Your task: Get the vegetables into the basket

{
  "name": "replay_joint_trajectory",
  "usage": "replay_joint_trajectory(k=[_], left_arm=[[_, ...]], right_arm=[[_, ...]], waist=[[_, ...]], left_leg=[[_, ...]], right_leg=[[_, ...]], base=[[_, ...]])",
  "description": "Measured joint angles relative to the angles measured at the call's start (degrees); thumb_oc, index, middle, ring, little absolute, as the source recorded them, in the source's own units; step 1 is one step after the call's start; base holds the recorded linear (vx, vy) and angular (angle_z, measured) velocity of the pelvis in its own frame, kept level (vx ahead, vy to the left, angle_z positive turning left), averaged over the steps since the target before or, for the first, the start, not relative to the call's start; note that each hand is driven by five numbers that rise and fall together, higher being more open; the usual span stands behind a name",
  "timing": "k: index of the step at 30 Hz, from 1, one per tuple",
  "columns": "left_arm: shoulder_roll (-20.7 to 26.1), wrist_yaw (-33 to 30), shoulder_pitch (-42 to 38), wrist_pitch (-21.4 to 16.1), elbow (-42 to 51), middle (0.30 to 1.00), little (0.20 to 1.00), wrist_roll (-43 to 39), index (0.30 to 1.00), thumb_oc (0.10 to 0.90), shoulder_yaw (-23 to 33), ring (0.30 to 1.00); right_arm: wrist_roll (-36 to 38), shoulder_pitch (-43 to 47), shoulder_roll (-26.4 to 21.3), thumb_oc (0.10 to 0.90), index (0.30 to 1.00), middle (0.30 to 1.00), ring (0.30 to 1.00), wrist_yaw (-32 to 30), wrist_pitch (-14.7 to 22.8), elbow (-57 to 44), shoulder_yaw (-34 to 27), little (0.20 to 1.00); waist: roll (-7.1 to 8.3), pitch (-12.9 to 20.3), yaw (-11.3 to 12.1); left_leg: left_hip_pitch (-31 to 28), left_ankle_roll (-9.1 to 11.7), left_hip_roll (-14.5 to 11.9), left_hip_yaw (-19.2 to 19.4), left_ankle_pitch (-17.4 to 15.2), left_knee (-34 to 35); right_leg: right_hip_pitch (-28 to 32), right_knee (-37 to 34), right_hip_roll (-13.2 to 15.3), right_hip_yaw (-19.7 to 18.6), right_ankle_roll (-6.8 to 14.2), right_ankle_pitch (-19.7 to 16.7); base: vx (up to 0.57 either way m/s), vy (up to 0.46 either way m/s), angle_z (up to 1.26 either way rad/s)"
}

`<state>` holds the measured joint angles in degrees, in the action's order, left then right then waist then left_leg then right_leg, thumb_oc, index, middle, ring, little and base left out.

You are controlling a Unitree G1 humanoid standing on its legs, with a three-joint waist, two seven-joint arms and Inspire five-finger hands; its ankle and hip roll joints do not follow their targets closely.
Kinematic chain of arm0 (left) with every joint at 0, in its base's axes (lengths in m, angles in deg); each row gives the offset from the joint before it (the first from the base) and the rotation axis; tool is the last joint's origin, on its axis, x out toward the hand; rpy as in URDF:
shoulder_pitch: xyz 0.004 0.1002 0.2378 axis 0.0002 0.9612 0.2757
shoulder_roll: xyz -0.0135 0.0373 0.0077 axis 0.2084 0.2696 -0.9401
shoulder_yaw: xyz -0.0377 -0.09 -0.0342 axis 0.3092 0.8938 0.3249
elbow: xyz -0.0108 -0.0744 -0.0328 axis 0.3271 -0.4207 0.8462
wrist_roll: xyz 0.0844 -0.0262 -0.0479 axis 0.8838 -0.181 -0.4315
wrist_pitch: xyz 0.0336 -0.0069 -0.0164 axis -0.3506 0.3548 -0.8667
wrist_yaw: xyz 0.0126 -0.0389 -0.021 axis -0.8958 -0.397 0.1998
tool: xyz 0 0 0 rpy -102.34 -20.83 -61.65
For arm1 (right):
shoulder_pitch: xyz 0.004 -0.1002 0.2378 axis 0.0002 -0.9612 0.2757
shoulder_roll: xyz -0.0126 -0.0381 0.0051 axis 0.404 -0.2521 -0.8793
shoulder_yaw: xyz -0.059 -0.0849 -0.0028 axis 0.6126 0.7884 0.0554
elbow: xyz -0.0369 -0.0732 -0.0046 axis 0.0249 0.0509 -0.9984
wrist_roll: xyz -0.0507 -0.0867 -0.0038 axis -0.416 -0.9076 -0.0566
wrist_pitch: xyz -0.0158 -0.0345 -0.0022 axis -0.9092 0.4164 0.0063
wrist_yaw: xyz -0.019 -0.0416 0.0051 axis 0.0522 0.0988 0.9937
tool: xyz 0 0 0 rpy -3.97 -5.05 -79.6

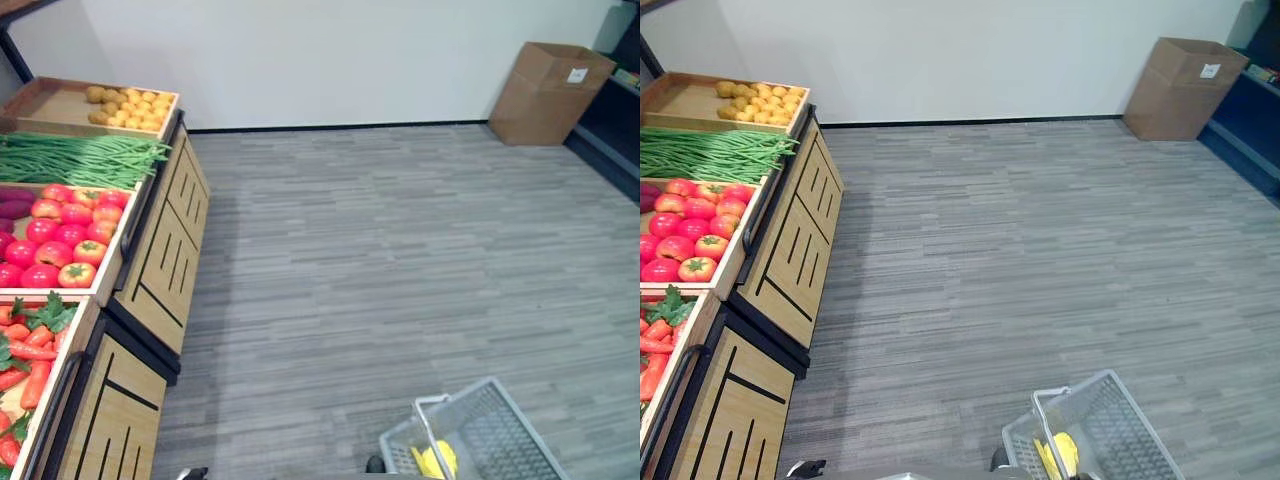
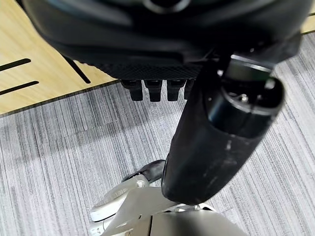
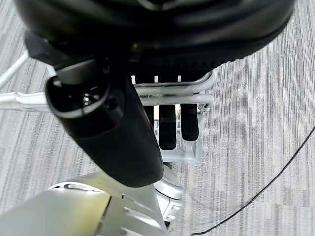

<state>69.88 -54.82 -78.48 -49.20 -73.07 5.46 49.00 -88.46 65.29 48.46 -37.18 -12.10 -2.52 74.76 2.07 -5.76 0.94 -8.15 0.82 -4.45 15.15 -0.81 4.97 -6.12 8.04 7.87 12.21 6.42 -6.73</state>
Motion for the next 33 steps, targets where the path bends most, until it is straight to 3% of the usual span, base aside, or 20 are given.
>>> replay_joint_trajectory(k=[2,3,6,7,10,12,13,15,18,22,24,27,31,33], left_arm=[[0.8,0.2,-0.9,0.0,-0.1,1.000,1.000,0.0,1.000,0.900,0.0,1.000],[0.9,0.2,-1.4,0.0,-0.1,1.000,1.000,0.0,1.000,0.900,-0.1,1.000],[1.4,0.3,-0.8,0.0,-0.2,1.000,1.000,-0.1,1.000,0.900,-0.2,1.000],[1.1,0.7,-0.6,0.1,-1.1,1.000,1.000,-0.1,1.000,0.900,-0.2,1.000],[0.8,0.8,-0.6,0.3,-2.4,1.000,1.000,0.0,1.000,0.900,-0.8,1.000],[1.2,0.8,-0.4,0.2,-3.6,1.000,1.000,0.0,1.000,0.900,-0.7,1.000],[1.7,0.8,-0.3,0.2,-3.8,1.000,1.000,0.1,1.000,0.900,-0.7,1.000],[0.4,0.8,0.4,-0.1,-3.6,1.000,1.000,0.1,1.000,0.900,-0.6,1.000],[-2.0,0.8,0.4,0.3,-3.0,1.000,1.000,1.1,1.000,0.900,-0.8,1.000],[-1.8,0.8,0.2,0.2,-3.0,1.000,1.000,1.2,1.000,0.900,-0.9,1.000],[-1.6,0.9,-0.8,0.1,-3.3,1.000,1.000,1.2,1.000,0.900,-0.9,1.000],[-1.5,0.9,-1.5,0.0,-2.5,1.000,1.000,1.2,1.000,0.900,-1.1,1.000],[-1.6,0.8,-1.6,0.1,-2.1,1.000,1.000,0.9,1.000,0.900,-1.1,1.000],[-1.7,0.7,-1.6,0.0,-2.1,1.000,1.000,0.7,1.000,0.900,-1.0,1.000]], right_arm=[[0.1,0.5,0.4,0.400,0.300,0.300,0.300,0.4,0.4,-0.4,0.0,0.300],[0.7,0.8,0.7,0.400,0.300,0.300,0.300,0.5,0.5,-1.1,-1.0,0.300],[1.8,-0.2,1.0,0.400,0.300,0.300,0.300,0.9,0.5,-0.9,-1.0,0.300],[2.0,-0.5,1.1,0.400,0.300,0.300,0.300,1.1,0.6,-0.8,-1.0,0.300],[2.2,-0.4,1.3,0.400,0.300,0.300,0.300,1.1,0.5,-0.9,-2.0,0.300],[2.3,-1.2,2.1,0.400,0.300,0.300,0.300,1.1,0.3,-0.4,-2.2,0.300],[2.3,-2.2,2.5,0.400,0.300,0.300,0.300,1.1,0.1,-0.2,-2.2,0.300],[2.2,-3.6,1.5,0.400,0.300,0.300,0.300,1.0,-0.6,1.2,-2.1,0.300],[2.1,-3.5,-1.9,0.400,0.300,0.300,0.300,1.0,-0.7,-0.4,-2.1,0.300],[2.0,-1.8,-3.1,0.400,0.300,0.300,0.300,1.1,-0.6,-1.4,-2.1,0.300],[2.0,-1.6,-2.6,0.400,0.300,0.300,0.300,1.8,-0.7,-1.6,-2.1,0.300],[2.0,-1.5,-2.5,0.400,0.300,0.300,0.300,2.2,-0.7,-1.5,-2.1,0.300],[1.9,0.1,-2.8,0.400,0.300,0.300,0.300,2.1,-0.6,-1.6,-2.0,0.300],[1.8,0.3,-2.9,0.400,0.300,0.300,0.300,2.1,-0.6,-1.6,-1.9,0.300]], waist=[[0.68,-1.5,-0.4],[1.01,-2.8,-0.5],[2.14,-2.7,-0.5],[2.43,-2.9,-1.6],[2.20,-3.7,-3.6],[2.96,-3.6,-4.4],[4.09,-3.6,-5.0],[2.55,-3.5,-4.8],[-1.08,-3.1,-5.9],[-1.86,-2.7,-6.5],[-2.41,-2.8,-6.6],[-3.27,-3.2,-6.6],[-3.94,-3.1,-6.5],[-4.32,-2.9,-6.4]], left_leg=[[-0.9,-0.3,0.4,0.2,-0.4,0.4],[-1.5,-0.9,0.7,-0.1,-0.5,0.4],[-1.7,-2.2,1.7,-0.5,-0.5,0.4],[-1.5,-2.7,2.3,-2.0,-0.6,0.4],[-1.4,-2.6,2.2,-4.4,-1.1,0.1],[-2.4,-0.5,1.7,-6.6,-2.5,0.4],[-3.3,0.4,2.0,-7.8,-2.9,0.4],[-5.0,2.3,-0.1,-8.8,-3.9,0.3],[-4.8,3.1,-2.4,-8.1,-3.7,-0.8],[-4.4,4.5,-2.9,-8.7,-3.2,-2.0],[-3.4,5.3,-4.2,-11.8,-3.4,-3.3],[-2.3,5.4,-5.1,-13.2,-3.4,-3.5],[-0.8,8.3,-6.0,-13.7,-1.5,-5.5],[0.4,8.6,-6.8,-14.3,-1.4,-7.4]], right_leg=[[-1.8,4.1,1.2,2.5,1.7,-1.6],[-4.6,8.5,2.6,3.2,2.6,-0.4],[-5.8,9.0,4.7,3.1,3.4,0.3],[-5.4,3.7,5.0,-0.1,4.2,0.4],[-5.1,-5.4,4.3,-2.7,4.8,-0.9],[-3.3,-13.4,3.3,-3.7,4.8,-3.4],[-2.1,-13.3,3.7,-3.7,5.7,-1.3],[-0.5,-12.2,2.4,-1.2,4.4,-3.1],[1.2,-12.1,0.1,-0.6,0.8,-3.8],[1.4,-10.9,-0.1,0.3,-0.2,-3.4],[1.9,-9.0,-0.1,1.8,0.8,-0.1],[2.0,-9.1,-0.9,3.5,0.5,0.7],[2.2,-9.7,-1.8,4.3,-0.4,1.4],[2.8,-10.6,-2.6,4.8,-0.7,1.6]], base=[[0.18,0.067,-0.20],[0.19,-0.052,-0.03],[0.20,-0.079,0.14],[0.16,-0.051,0.28],[0.24,-0.057,0.43],[0.27,-0.015,0.61],[0.19,-0.003,0.83],[0.16,0.004,0.51],[0.32,-0.060,0.30],[0.22,-0.100,0.19],[0.34,-0.204,0.55],[0.16,-0.147,0.30],[0.16,-0.154,0.08],[0.13,-0.131,0.10]])
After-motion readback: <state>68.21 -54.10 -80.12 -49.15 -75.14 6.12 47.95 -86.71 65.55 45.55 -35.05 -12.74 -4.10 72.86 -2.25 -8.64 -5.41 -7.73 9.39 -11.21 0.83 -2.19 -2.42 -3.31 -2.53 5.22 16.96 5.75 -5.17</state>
